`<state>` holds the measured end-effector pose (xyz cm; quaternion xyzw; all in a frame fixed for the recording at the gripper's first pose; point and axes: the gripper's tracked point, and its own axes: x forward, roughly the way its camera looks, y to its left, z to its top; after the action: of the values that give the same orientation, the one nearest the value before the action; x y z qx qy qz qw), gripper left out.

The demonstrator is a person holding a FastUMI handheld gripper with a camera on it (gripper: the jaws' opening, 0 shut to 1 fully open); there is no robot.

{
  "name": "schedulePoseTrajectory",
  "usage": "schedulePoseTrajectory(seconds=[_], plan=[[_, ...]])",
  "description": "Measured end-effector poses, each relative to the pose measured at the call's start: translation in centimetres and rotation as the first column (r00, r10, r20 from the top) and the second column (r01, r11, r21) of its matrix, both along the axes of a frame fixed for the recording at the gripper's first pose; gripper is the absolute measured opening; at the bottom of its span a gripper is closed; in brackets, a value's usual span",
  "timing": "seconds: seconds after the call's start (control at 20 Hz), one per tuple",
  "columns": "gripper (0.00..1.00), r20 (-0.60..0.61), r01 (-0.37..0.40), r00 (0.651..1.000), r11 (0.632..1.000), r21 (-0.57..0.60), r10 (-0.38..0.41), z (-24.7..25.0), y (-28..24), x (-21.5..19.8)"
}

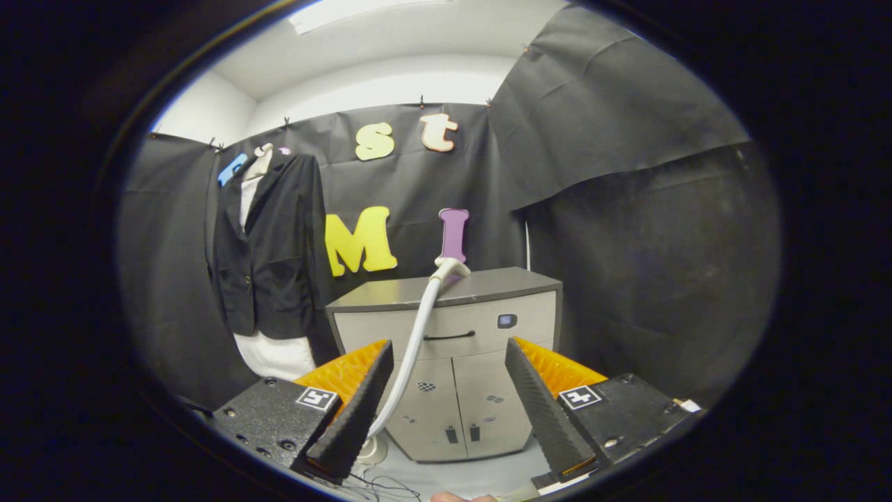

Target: Iron the clothes twice with a garment steamer, once on the left side and once on the right side.

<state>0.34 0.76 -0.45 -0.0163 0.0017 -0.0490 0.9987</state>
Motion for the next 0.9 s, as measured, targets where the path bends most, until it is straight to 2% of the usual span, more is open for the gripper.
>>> schedulePoseTrajectory(seconds=[0.55,0.9], plan=[[1.0,0.028,0.036,0.999,0.999,-0.01,-0.036,1.9,3.2,0.5],[1.0,0.018,0.059,0.998,0.998,0.0,-0.059,1.9,7.3,2.9]])
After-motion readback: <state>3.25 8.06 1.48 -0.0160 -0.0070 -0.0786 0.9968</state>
